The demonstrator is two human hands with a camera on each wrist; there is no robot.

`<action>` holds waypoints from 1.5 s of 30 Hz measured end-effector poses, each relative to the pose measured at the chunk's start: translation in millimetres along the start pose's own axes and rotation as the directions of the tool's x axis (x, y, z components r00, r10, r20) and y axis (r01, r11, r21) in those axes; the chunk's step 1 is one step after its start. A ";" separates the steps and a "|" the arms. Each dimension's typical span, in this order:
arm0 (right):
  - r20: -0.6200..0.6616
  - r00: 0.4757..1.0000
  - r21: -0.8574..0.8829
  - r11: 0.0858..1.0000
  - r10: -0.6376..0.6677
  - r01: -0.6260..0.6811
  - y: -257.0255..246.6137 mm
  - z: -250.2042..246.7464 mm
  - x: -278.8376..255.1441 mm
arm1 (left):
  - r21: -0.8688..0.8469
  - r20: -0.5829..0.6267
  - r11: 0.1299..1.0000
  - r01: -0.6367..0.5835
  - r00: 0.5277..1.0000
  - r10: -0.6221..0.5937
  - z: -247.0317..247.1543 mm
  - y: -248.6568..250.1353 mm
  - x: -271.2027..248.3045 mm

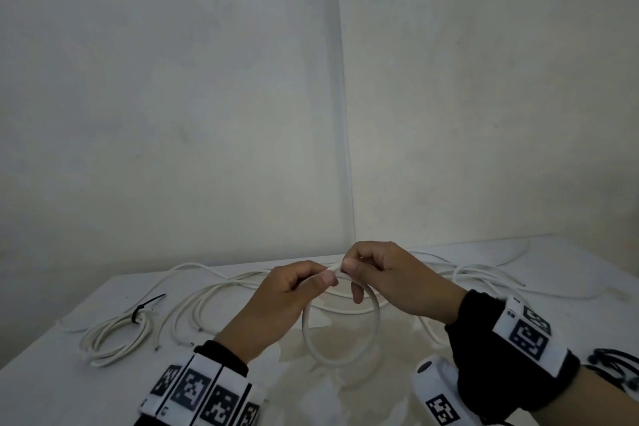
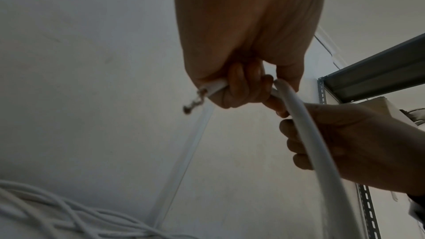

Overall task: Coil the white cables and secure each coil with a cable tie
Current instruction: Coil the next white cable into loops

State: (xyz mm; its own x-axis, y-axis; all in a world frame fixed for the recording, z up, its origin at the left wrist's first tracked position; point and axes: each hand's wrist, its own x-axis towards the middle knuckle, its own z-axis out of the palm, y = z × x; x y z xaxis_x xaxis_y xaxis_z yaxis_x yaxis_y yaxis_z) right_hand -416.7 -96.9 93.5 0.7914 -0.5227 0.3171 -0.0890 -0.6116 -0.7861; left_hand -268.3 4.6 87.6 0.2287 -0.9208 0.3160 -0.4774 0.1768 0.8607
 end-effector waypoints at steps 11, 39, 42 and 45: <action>0.035 0.999 0.027 1.000 0.015 -0.016 -0.7 5.8 7.0 | -0.007 -0.066 1.000 -0.007 0.998 0.007 -2.5 -8.5 2.5; -0.235 0.971 -0.083 0.994 0.053 -0.074 29.8 6.1 14.6 | -0.144 0.067 0.956 0.254 0.967 -0.247 -18.7 -14.9 -3.5; -0.268 0.963 -0.104 0.993 0.020 -0.049 32.7 7.9 15.0 | -0.204 0.099 0.950 0.235 0.971 -0.219 -18.8 -16.8 -5.6; -0.300 0.954 -0.092 0.995 -0.003 -0.026 33.5 8.3 15.6 | -0.213 0.046 0.951 0.224 0.975 -0.220 -12.4 -21.2 -5.5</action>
State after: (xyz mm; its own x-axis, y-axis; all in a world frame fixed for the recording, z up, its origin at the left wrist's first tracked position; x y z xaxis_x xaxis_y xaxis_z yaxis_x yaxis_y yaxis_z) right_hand -402.3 -120.7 67.7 0.5733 -0.6752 0.4641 -0.1644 -0.6498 -0.7421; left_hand -248.9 10.3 72.5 0.2890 -0.9520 0.1007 -0.2218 0.0357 0.9744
